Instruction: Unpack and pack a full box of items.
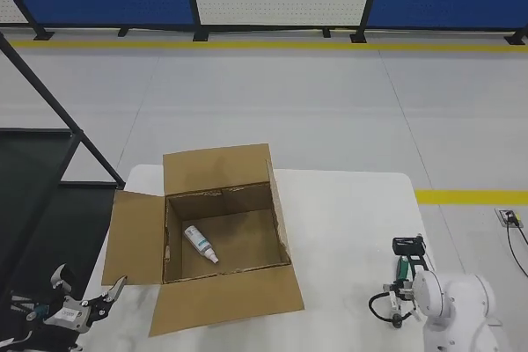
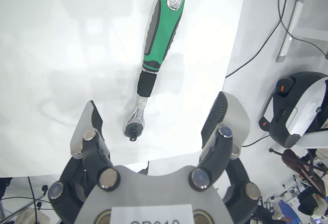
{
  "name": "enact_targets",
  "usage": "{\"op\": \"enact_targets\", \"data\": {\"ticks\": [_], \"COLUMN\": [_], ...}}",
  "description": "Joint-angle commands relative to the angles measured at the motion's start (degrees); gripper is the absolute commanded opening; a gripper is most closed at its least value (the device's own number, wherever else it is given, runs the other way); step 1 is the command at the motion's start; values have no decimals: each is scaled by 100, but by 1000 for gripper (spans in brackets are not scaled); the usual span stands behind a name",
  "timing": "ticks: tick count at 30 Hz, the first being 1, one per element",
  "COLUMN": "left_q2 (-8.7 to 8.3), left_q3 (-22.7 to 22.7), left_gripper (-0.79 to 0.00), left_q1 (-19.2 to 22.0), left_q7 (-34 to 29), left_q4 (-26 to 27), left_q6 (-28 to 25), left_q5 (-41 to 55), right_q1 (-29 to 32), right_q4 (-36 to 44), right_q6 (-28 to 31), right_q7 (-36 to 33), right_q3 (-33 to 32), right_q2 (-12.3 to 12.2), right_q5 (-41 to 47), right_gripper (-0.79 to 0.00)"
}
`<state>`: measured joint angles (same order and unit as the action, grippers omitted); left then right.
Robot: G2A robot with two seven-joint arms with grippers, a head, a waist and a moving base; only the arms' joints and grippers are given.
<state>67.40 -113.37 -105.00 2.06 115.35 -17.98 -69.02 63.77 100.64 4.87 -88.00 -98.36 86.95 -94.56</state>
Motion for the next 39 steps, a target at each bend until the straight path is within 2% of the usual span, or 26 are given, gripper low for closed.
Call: {"op": "enact_targets", "data": {"ticks": [1,4,6,7,25,29,32,37,39], "left_q2": [0,0,0,0,0,0,0,0,0], "left_q3": [0,0,0,0,0,0,0,0,0], "left_gripper": [0,0,0,0,0,0,0,0,0], "left_q1": [0,0,0,0,0,0,0,0,0], "left_q7": [0,0,0,0,0,0,0,0,0], "left_q4": [0,0,0,0,0,0,0,0,0], "left_q6": [0,0,0,0,0,0,0,0,0], "left_q5": [0,0,0,0,0,0,0,0,0], "right_q1": [-78,-227,-312,-343,-543,-569,-595,-660,-680], "right_q4": [-153,-451,-633,-696,-1222,-1302,-1371,-1463,-1415], "right_q6": [18,-10,-21,-27,-211,-244,-258,-264,-263], "right_q7": [0,0,0,0,0,0,0,0,0], "right_q3": [-54,-148,-179,-185,-235,-206,-189,-160,-155], "right_q2": [-13,-36,-52,-59,-194,-224,-248,-293,-311], "right_q5": [101,253,322,352,658,701,751,806,843], "right_gripper": [-191,-212,-372,-385,-440,-545,-570,-785,-785]}}
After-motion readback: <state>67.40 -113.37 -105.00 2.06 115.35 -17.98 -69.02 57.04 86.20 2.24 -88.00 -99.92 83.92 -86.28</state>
